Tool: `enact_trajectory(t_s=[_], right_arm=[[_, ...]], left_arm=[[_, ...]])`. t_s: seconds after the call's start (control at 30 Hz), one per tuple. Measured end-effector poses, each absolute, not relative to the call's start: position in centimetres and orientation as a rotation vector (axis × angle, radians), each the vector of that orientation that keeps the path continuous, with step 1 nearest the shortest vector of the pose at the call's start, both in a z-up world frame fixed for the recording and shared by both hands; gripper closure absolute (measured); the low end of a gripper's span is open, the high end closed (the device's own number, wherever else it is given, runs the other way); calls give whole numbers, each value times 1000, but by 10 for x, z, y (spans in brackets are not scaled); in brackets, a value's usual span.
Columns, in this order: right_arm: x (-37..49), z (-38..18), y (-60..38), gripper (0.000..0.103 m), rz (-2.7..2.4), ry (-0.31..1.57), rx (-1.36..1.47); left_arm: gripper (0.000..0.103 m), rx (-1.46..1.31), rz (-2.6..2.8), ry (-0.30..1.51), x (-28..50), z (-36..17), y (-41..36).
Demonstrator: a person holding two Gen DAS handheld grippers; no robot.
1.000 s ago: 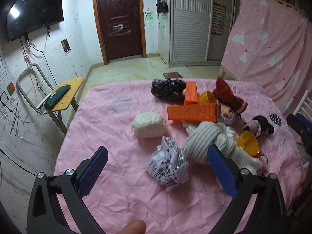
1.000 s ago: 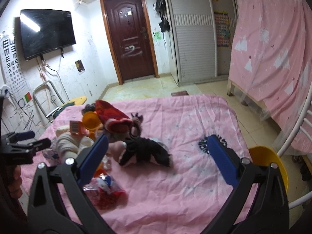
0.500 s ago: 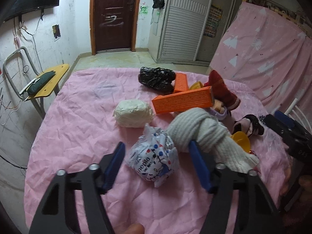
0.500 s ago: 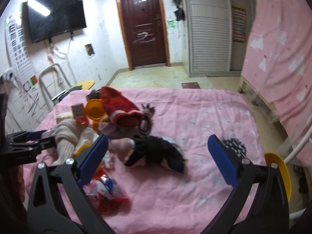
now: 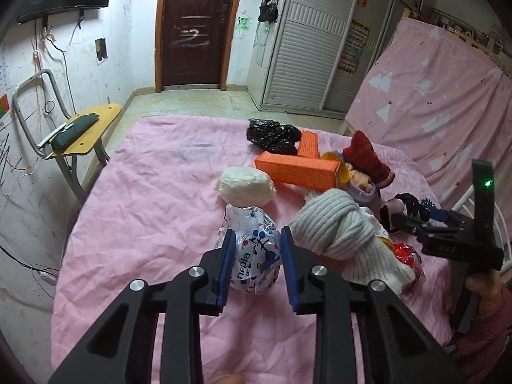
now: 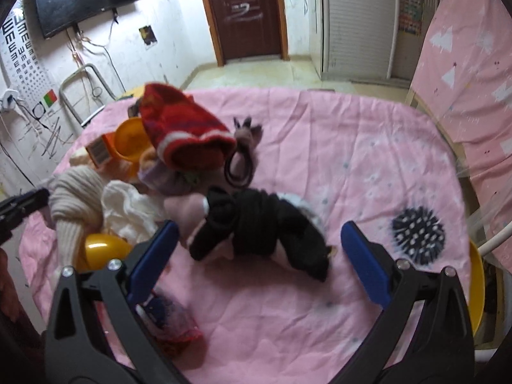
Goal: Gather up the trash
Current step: 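Grasp the crumpled white snack bag with the left gripper while the right gripper grasps the black plush, then carry both items to the yellow bin and open both grippers to drop them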
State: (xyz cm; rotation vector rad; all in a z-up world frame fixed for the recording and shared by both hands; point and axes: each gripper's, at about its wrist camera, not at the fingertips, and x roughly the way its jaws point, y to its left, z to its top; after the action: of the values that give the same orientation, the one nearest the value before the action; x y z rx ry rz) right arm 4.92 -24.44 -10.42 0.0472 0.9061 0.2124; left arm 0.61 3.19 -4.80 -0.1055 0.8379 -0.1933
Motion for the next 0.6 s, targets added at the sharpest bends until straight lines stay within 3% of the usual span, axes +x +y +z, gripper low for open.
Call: enact_trajectory(t_s=[0.03, 0.13, 0.23, 0.6], right_arm=[[49, -104, -245, 6, 213, 905, 49], [48, -102, -244, 29, 209, 883, 54], [44, -97, -242, 38, 172, 849, 14], [20, -65, -272, 40, -12, 701, -75]], left_arm=[[82, -102, -186, 829, 5, -45, 33], [82, -94, -179, 813, 1, -37, 33], [82, -71, -174, 796, -2, -29, 27], [82, 29, -252, 722, -1, 12, -33]])
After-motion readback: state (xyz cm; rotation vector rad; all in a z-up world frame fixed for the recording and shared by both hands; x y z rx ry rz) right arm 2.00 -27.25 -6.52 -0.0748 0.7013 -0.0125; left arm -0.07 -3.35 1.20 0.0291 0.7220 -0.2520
